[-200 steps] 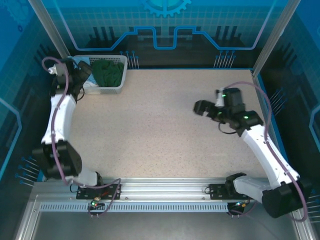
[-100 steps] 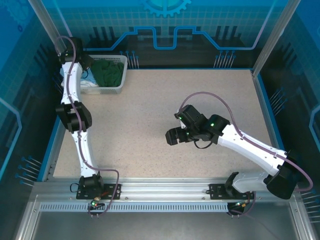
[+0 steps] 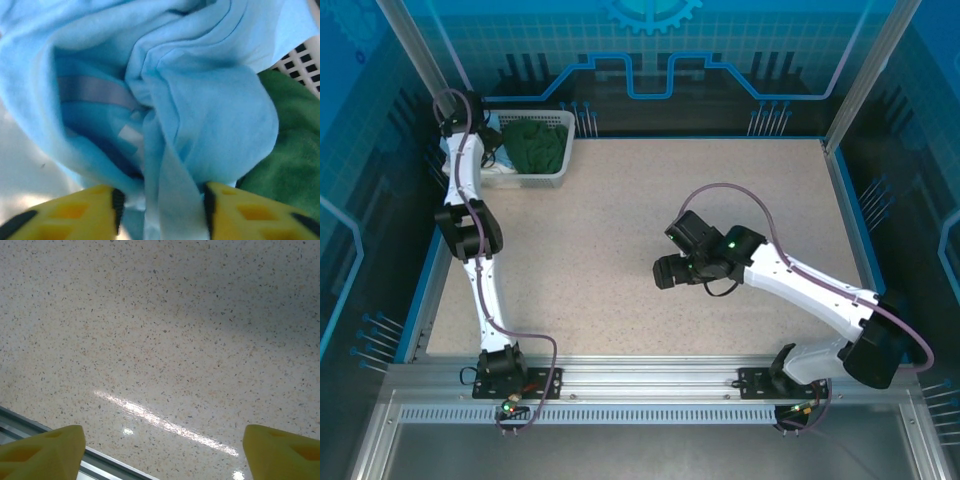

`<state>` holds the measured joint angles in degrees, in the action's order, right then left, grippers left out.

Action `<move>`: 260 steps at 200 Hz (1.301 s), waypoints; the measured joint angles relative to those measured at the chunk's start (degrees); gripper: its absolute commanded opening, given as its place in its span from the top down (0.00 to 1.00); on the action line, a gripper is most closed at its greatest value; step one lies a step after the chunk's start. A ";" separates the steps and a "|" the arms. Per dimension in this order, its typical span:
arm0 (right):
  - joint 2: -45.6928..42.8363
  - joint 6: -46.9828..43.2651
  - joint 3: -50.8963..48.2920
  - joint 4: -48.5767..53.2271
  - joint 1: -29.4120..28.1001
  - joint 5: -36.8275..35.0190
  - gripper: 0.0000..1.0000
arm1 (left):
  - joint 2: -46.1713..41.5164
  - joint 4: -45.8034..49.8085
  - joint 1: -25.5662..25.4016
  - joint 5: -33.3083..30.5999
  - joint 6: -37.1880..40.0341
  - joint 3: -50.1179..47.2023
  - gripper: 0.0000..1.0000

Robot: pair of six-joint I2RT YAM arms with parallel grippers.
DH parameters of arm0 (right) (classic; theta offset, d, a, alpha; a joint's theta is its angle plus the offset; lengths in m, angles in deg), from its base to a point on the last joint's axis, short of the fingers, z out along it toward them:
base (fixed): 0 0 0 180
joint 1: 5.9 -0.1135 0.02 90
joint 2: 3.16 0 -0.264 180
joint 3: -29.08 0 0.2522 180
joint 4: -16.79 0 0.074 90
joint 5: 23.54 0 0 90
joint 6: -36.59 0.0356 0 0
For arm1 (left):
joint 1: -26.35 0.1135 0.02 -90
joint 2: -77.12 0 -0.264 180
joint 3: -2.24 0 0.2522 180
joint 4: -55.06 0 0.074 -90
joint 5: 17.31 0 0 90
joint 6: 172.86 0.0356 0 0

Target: Fold and stack the t-shirts

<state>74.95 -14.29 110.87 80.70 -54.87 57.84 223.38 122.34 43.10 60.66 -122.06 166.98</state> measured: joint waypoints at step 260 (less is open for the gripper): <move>-1.22 -6.58 1.99 -3.08 2.91 0.94 0.30 | -42.10 -16.63 -21.40 -3.52 6.40 -8.83 1.00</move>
<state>73.72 -20.87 112.86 77.62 -51.96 58.78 181.28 105.70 21.71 57.14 -115.66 158.15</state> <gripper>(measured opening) 0.702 0.063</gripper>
